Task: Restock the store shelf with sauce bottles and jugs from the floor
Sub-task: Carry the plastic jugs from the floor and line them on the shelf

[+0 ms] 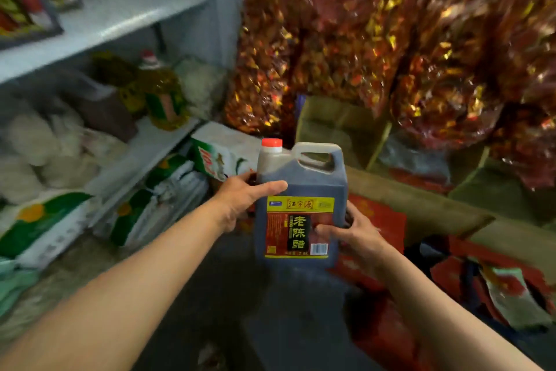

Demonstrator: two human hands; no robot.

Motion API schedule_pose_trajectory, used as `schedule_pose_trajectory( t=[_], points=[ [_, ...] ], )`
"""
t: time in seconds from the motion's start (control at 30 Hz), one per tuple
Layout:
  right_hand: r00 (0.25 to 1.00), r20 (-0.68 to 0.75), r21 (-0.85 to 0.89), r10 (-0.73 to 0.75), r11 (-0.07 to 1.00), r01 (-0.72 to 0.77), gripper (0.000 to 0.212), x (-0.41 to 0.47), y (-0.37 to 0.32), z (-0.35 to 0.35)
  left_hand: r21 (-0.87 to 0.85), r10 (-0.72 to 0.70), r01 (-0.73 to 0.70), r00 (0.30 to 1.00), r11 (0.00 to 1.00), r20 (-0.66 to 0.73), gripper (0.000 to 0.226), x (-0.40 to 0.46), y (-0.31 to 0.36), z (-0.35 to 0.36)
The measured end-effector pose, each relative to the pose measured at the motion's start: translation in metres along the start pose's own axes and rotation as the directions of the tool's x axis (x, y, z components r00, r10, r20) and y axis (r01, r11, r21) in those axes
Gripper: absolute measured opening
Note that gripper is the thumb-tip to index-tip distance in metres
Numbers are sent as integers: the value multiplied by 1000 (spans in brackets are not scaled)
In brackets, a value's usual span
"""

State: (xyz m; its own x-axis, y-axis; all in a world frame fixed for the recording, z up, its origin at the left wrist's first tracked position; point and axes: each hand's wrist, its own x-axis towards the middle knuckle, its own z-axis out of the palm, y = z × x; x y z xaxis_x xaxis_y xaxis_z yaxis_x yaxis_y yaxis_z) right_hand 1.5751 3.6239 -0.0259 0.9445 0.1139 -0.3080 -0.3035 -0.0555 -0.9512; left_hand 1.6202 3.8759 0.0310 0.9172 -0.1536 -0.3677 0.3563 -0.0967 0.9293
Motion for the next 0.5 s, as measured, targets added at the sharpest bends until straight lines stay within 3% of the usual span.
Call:
schedule_pose_trajectory(
  t=[0.13,0.27,0.4,0.5],
  points=[
    [993,85,-31,-85,996,88,77,54,-84,61,-29,75,-78,993,997,-93,67,8,60,-83],
    [974,170,-25,-153,987,159,78,114,-151,134,-29,164,-173,967,985,-197,63,18,109,-172],
    [946,238,17,-220,975,223,71,167,-204,202,-14,227,-240,934,971,-275,34,23,149,-250],
    [926,287,46,-246,969,244,72,198,-227,240,26,259,-265,910,964,-325,50,24,172,-292]
  ],
)
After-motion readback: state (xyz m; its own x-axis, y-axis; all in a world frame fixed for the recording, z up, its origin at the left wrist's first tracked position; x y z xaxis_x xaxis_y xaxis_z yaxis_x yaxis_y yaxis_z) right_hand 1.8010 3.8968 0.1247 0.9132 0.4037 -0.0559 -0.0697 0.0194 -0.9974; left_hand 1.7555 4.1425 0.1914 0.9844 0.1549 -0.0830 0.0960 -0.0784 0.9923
